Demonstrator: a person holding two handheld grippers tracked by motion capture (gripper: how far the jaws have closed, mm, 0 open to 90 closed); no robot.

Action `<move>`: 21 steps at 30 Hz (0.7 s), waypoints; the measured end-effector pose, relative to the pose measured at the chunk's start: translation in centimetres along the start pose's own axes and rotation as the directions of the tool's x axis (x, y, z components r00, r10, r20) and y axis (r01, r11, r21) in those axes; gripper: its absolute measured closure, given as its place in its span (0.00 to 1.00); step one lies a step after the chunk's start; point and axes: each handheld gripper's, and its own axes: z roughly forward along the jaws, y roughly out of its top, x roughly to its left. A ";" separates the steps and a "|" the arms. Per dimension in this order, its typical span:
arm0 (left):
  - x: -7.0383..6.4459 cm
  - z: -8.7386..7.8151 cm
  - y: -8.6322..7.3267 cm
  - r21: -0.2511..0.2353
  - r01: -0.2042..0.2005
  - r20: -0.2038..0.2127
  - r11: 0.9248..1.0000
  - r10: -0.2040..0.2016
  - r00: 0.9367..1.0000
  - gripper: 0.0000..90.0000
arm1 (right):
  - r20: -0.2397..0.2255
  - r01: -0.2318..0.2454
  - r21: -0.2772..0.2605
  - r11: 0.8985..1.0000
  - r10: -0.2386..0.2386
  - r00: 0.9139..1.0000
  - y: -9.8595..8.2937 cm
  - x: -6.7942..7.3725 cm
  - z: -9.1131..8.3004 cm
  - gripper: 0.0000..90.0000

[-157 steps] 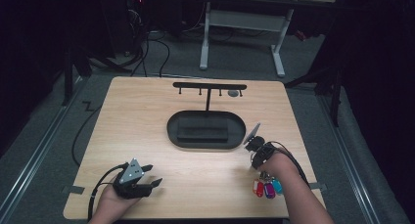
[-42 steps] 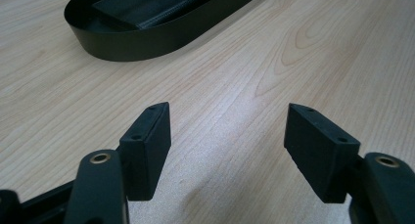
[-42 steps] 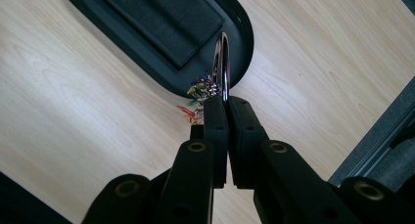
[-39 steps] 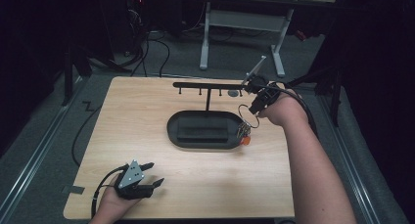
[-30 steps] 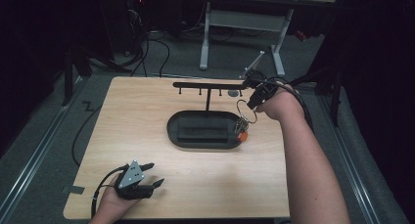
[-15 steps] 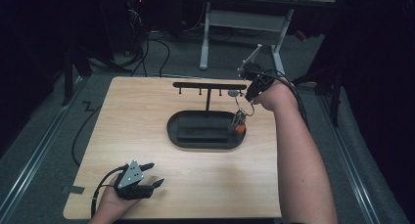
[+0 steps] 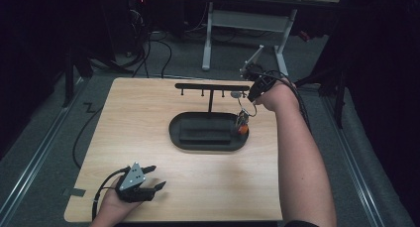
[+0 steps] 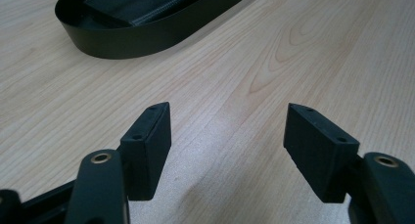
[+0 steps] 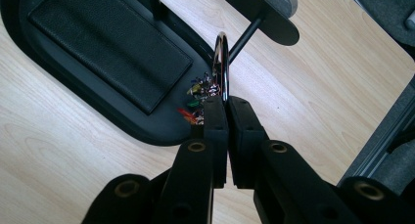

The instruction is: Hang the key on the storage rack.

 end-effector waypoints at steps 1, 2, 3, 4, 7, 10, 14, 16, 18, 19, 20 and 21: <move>0.0 0.0 0.0 0.000 -0.001 0.000 1.000 0.001 1.000 0.39 | 0.002 -0.006 0.002 1.000 0.006 1.000 0.0 0.0 0.1 0.98; 0.0 0.0 0.0 -0.001 -0.002 -0.001 1.000 0.002 1.000 0.39 | 0.002 -0.011 0.004 1.000 0.011 1.000 0.1 0.0 0.2 0.98; 0.0 0.0 0.0 -0.001 -0.002 -0.001 1.000 0.002 1.000 0.39 | 0.000 -0.001 0.001 1.000 0.001 1.000 0.1 -0.1 0.3 0.98; 0.0 0.0 0.0 -0.001 -0.002 -0.001 1.000 0.002 1.000 0.39 | -0.002 -0.001 0.000 1.000 0.001 1.000 0.2 -0.2 0.3 0.98; 0.0 0.0 0.0 0.002 -0.002 -0.001 1.000 0.002 1.000 0.39 | 0.004 -0.003 -0.003 1.000 0.003 1.000 0.2 -0.4 0.6 0.98; 0.0 0.0 0.0 0.002 -0.001 -0.001 1.000 0.001 1.000 0.39 | 0.009 -0.002 -0.002 1.000 0.002 1.000 0.4 -0.5 0.9 0.97; 0.0 0.0 0.0 0.004 -0.002 -0.002 1.000 0.002 1.000 0.39 | 0.013 0.002 -0.015 1.000 -0.002 1.000 0.4 -0.4 1.4 0.97; 0.0 0.0 0.0 0.004 -0.002 -0.004 1.000 0.002 1.000 0.39 | 0.015 -0.016 -0.017 1.000 0.016 1.000 0.4 -0.3 1.5 0.97; 0.0 0.0 0.0 0.008 -0.001 -0.002 1.000 0.001 1.000 0.39 | 0.023 -0.004 -0.025 1.000 0.005 1.000 0.4 -0.4 1.6 0.97; 0.0 0.0 0.0 0.005 0.000 -0.005 1.000 0.000 1.000 0.39 | 0.024 0.002 -0.028 1.000 -0.001 1.000 0.4 -0.4 1.6 0.97; 0.0 0.1 0.0 0.005 0.000 -0.005 1.000 0.000 1.000 0.39 | 0.025 0.003 -0.028 1.000 -0.003 1.000 0.5 -0.4 1.7 0.97; 0.0 0.1 0.0 0.005 -0.001 -0.005 1.000 0.001 1.000 0.39 | 0.029 0.005 -0.030 1.000 -0.004 1.000 0.5 -0.4 1.7 0.96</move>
